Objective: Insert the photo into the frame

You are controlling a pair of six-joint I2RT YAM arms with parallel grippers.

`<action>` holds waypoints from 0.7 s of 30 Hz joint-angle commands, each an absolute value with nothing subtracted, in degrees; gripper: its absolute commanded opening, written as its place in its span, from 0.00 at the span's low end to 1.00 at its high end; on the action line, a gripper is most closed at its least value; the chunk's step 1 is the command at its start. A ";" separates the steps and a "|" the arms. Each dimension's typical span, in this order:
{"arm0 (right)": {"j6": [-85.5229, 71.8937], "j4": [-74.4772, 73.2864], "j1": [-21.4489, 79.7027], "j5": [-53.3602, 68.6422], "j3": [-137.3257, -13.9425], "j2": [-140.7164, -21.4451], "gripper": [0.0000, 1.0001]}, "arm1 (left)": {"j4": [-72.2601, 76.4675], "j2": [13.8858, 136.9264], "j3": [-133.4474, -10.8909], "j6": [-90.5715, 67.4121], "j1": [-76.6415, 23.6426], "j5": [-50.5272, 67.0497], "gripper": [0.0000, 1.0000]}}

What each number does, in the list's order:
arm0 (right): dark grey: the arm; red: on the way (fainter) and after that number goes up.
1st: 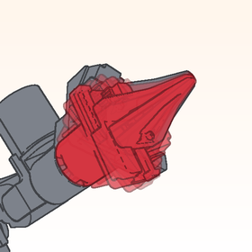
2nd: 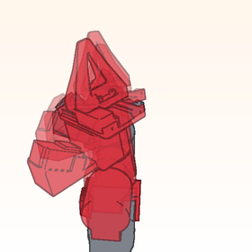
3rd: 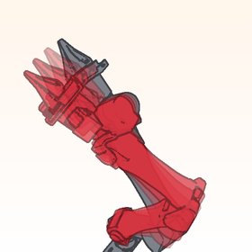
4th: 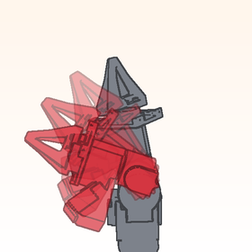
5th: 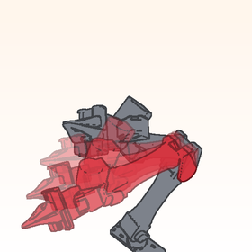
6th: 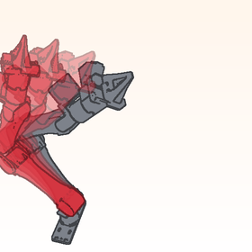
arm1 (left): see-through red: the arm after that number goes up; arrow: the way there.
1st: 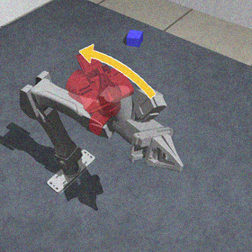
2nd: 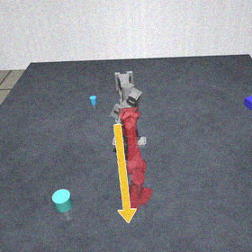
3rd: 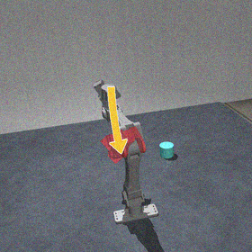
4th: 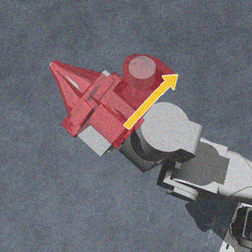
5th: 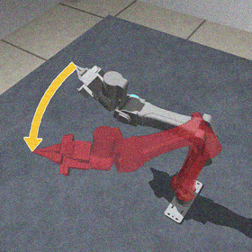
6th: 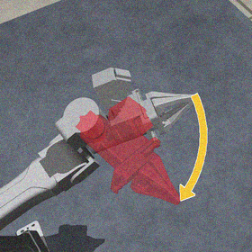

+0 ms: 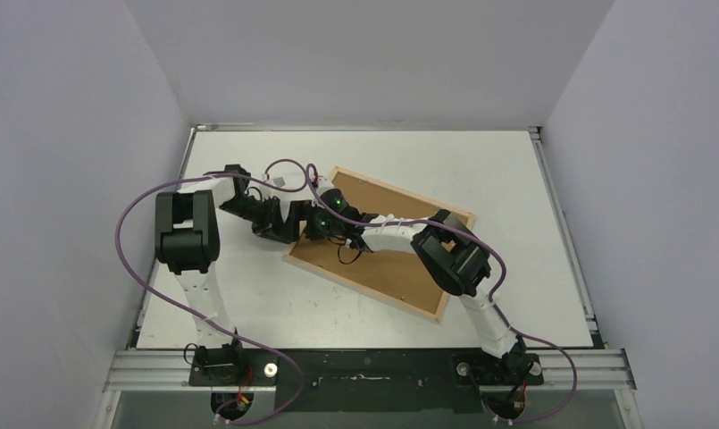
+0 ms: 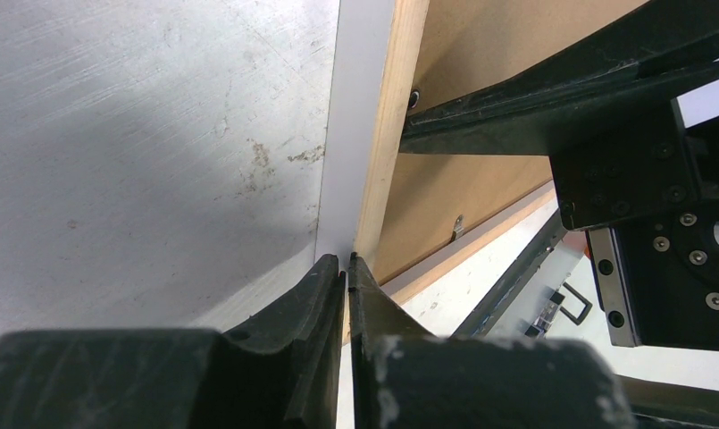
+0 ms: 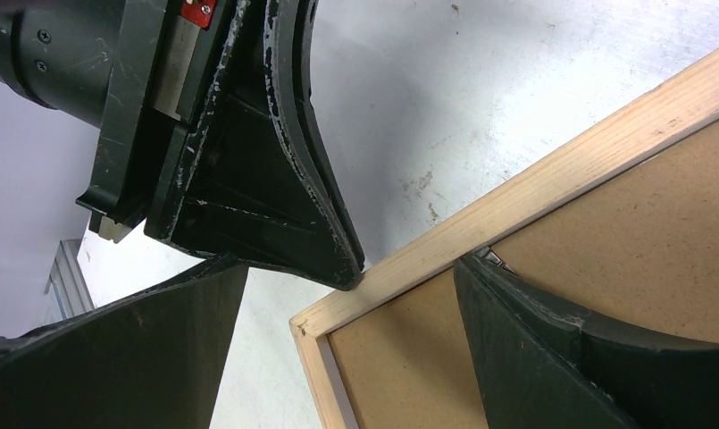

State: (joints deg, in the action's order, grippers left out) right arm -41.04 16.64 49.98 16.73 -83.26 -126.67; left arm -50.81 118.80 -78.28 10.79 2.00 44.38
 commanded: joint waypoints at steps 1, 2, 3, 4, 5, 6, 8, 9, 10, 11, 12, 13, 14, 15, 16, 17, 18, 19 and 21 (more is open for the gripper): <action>-40.68 19.61 50.16 16.18 -84.82 -125.77 0.90 | -50.32 119.27 -79.80 12.25 2.24 44.52 0.06; -40.61 19.34 50.11 16.36 -84.61 -125.07 0.90 | -50.36 119.29 -79.88 12.26 2.20 44.56 0.06; -40.62 19.05 50.07 16.88 -84.39 -124.24 0.90 | -50.44 119.23 -79.95 12.23 2.22 44.56 0.06; -40.61 18.93 49.97 17.47 -83.95 -123.28 0.90 | -50.51 119.15 -80.08 12.25 2.23 44.56 0.06; -40.79 18.96 49.82 18.06 -83.24 -122.01 0.90 | -50.69 118.97 -80.17 12.25 2.20 44.60 0.06; -41.21 19.05 49.60 19.30 -82.43 -120.74 0.90 | -51.06 118.92 -80.41 12.24 2.31 44.71 0.06; -41.99 19.22 48.88 20.62 -80.63 -117.50 0.90 | -51.59 118.60 -80.94 12.27 2.31 45.11 0.06; -42.21 19.38 48.44 20.80 -79.41 -115.71 0.90 | -51.96 118.47 -81.41 12.21 2.33 45.49 0.06; -42.38 19.39 47.52 20.98 -78.06 -113.16 0.90 | -52.28 118.48 -82.10 12.08 2.41 45.81 0.06; -42.63 19.29 46.93 21.27 -76.63 -111.34 0.90 | -52.52 118.39 -82.51 11.94 2.44 46.21 0.07; -42.73 19.09 45.81 21.35 -75.24 -109.20 0.90 | -52.60 118.42 -83.48 11.48 2.34 46.52 0.07; -42.65 18.50 44.78 21.16 -73.62 -107.06 0.90 | -52.68 118.50 -84.30 11.33 2.41 46.61 0.08; -42.32 17.40 43.68 20.60 -71.97 -105.23 0.90 | -52.70 118.74 -85.16 10.78 2.30 46.71 0.09; -41.76 15.73 42.60 19.58 -70.70 -103.34 0.90 | -52.65 119.13 -86.21 10.46 2.31 46.83 0.10; -41.19 14.00 41.37 18.53 -69.29 -101.57 0.90 | -52.68 119.61 -87.27 10.01 2.34 46.84 0.11; -40.78 12.63 40.08 17.53 -67.94 -99.89 0.90 | -52.57 120.15 -88.44 9.51 2.23 46.97 0.12; -40.56 11.51 38.45 16.51 -66.19 -98.27 0.90 | -52.44 120.78 -89.53 9.01 2.22 47.10 0.13; -40.15 10.24 37.07 15.20 -64.63 -96.85 0.90 | -52.40 121.46 -90.90 8.44 2.07 47.16 0.15; -38.78 5.17 34.22 11.60 -62.90 -94.28 0.90 | -51.76 122.88 -93.42 7.26 1.58 46.80 0.20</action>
State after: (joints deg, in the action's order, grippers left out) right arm -41.52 13.04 38.81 18.31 -66.87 -99.48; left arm -52.51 120.16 -87.99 9.52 1.96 45.15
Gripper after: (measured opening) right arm 0.898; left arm 0.161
